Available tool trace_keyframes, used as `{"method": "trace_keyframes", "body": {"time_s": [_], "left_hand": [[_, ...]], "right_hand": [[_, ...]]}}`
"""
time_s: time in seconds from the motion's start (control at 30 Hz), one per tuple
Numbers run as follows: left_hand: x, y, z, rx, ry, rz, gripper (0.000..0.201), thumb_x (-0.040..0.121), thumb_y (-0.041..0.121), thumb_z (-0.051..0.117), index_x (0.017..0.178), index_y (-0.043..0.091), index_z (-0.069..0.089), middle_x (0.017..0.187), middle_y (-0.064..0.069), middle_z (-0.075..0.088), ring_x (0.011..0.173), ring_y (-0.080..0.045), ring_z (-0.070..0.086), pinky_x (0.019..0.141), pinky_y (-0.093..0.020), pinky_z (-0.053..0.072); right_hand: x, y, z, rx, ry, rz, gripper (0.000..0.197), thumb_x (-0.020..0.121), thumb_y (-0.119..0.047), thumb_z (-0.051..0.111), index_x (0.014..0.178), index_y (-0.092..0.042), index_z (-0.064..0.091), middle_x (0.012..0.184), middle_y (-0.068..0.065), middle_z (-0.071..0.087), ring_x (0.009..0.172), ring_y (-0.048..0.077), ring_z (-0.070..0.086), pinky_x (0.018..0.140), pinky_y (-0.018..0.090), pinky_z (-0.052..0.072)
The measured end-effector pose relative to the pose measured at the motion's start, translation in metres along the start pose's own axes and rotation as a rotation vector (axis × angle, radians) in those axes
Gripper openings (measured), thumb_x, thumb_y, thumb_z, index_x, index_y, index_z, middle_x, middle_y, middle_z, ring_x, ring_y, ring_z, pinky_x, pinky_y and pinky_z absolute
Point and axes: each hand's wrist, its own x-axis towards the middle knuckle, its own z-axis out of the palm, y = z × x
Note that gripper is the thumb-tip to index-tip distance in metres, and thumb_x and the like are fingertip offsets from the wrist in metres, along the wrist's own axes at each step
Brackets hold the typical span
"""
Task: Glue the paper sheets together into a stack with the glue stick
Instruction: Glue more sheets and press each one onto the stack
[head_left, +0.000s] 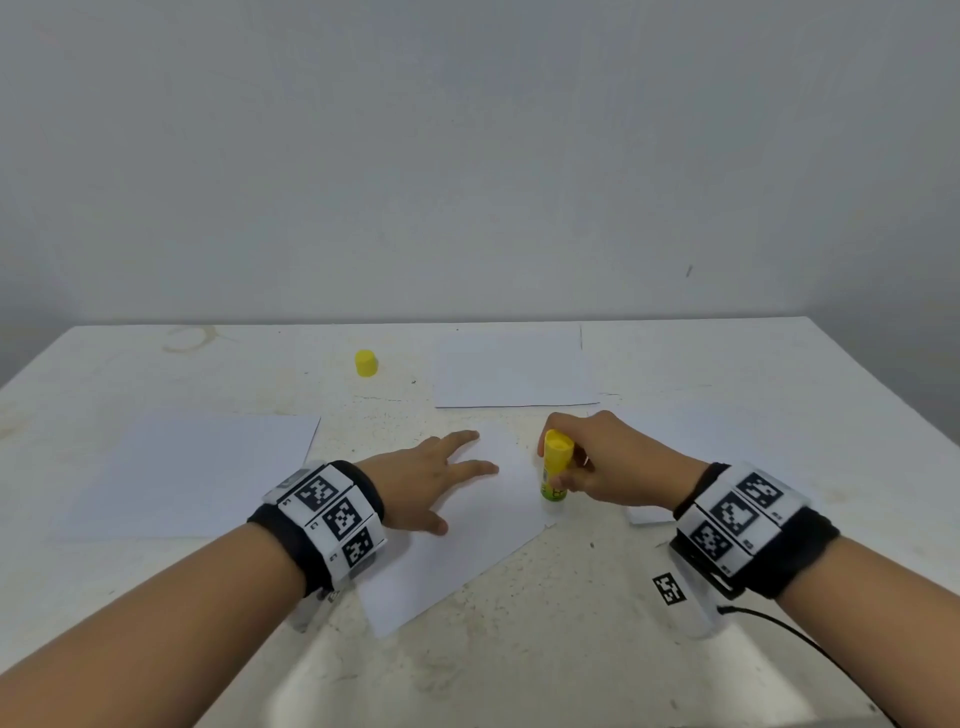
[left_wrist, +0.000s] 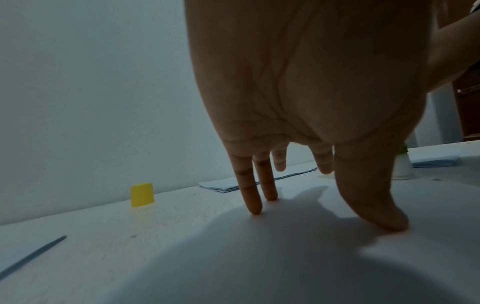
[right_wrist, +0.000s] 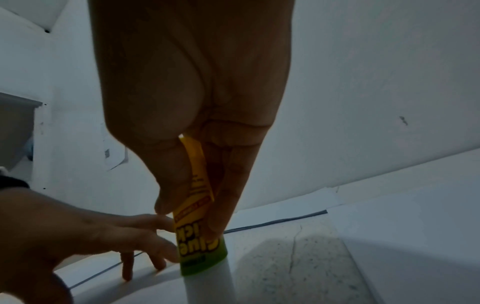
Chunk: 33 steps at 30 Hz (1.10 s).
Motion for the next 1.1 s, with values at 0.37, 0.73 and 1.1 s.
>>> {"method": "trace_keyframes", "body": {"time_s": [0.37, 0.73, 1.1], "left_hand": [[-0.001, 0.008, -0.003, 0.082, 0.024, -0.119, 0.06, 0.095, 0.036, 0.054, 0.148, 0.034, 0.026, 0.14, -0.007, 0.034, 0.118, -0.024, 0.048, 0.085, -0.033, 0.047], [-0.011, -0.001, 0.004, 0.051, 0.08, -0.133, 0.069, 0.092, 0.052, 0.051, 0.148, 0.022, 0.022, 0.153, -0.002, 0.022, 0.134, -0.021, 0.029, 0.1, -0.037, 0.041], [-0.01, 0.008, 0.009, 0.082, 0.114, -0.269, 0.076, 0.086, 0.068, 0.046, 0.142, 0.019, 0.032, 0.139, -0.007, 0.039, 0.116, -0.026, 0.047, 0.085, -0.035, 0.043]], "right_hand": [[0.006, 0.022, -0.014, 0.6, 0.436, 0.156, 0.017, 0.081, -0.004, 0.073, 0.094, -0.004, 0.062, 0.08, 0.013, 0.071, 0.064, 0.024, 0.069, 0.064, 0.027, 0.058], [0.045, 0.005, 0.005, 0.62, 0.495, 0.135, 0.02, 0.082, -0.005, 0.072, 0.098, -0.004, 0.06, 0.08, 0.01, 0.069, 0.062, 0.022, 0.066, 0.066, 0.029, 0.058], [0.088, -0.037, 0.029, 0.367, 0.304, 0.008, 0.023, 0.084, -0.015, 0.07, 0.102, -0.012, 0.055, 0.09, 0.001, 0.061, 0.079, 0.017, 0.059, 0.075, 0.026, 0.048]]}}
